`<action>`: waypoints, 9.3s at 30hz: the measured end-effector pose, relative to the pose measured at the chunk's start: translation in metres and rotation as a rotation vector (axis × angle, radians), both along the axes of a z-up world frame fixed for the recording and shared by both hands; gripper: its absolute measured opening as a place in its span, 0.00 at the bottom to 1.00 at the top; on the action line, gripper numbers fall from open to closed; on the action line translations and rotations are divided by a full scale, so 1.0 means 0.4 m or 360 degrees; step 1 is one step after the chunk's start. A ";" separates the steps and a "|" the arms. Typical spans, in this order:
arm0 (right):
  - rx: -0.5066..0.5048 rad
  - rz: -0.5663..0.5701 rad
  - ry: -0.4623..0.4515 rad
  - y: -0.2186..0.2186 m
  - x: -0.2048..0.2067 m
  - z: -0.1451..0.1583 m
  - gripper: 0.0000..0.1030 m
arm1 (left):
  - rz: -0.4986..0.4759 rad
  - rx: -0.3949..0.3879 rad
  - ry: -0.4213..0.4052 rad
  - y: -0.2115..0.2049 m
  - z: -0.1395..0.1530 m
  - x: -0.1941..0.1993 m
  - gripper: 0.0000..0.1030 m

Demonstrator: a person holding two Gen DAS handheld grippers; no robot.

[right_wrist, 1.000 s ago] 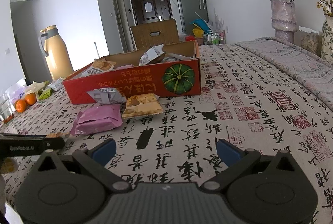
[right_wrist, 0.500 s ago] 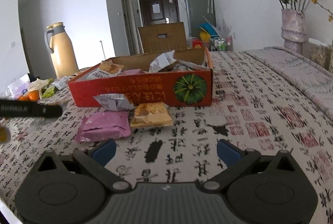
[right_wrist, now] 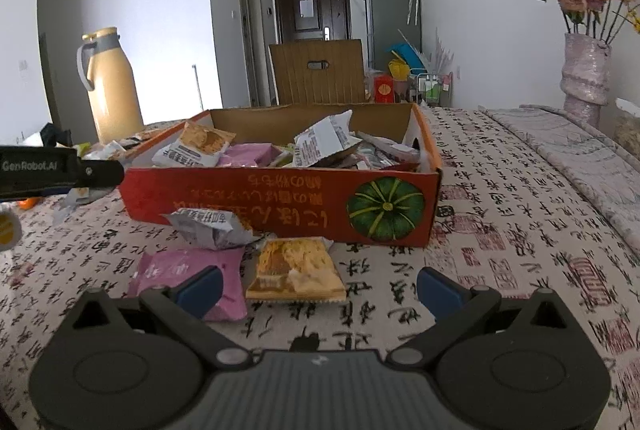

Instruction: Organize snacks

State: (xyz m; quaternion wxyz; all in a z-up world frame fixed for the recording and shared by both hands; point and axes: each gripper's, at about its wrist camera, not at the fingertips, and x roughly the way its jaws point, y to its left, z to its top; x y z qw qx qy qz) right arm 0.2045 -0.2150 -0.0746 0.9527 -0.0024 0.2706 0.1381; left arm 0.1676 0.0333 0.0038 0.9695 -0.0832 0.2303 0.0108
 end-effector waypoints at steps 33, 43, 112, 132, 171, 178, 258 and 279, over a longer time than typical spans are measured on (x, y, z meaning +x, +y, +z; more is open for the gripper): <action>0.0063 0.0126 0.0007 0.033 0.074 -0.031 0.46 | -0.0030 -0.0026 0.0027 0.010 -0.054 0.014 0.44; 0.0058 0.0101 -0.0150 0.026 0.028 -0.010 0.45 | -0.0013 -0.0009 0.0018 0.006 -0.053 0.009 0.44; 0.0135 -0.0004 -0.0374 0.036 0.338 0.125 0.45 | 0.0112 0.0065 -0.0134 -0.046 0.078 0.314 0.43; 0.0233 -0.0051 -0.0351 0.004 0.337 0.113 1.00 | 0.0200 0.0046 -0.0179 -0.039 0.088 0.287 1.00; 0.0123 -0.0100 -0.0303 -0.048 0.108 0.154 1.00 | 0.0077 0.0125 -0.0084 -0.074 0.130 0.097 1.00; 0.0129 -0.0106 -0.0225 -0.080 0.021 0.112 1.00 | 0.0041 0.0110 0.0025 -0.068 0.076 0.042 1.00; 0.0169 -0.0155 -0.0038 -0.175 -0.164 -0.004 1.00 | 0.0042 0.0082 0.0451 -0.091 -0.073 -0.064 0.19; 0.0134 0.0001 -0.0010 -0.049 -0.074 0.013 1.00 | 0.0110 0.0008 0.0386 0.009 -0.059 -0.068 0.18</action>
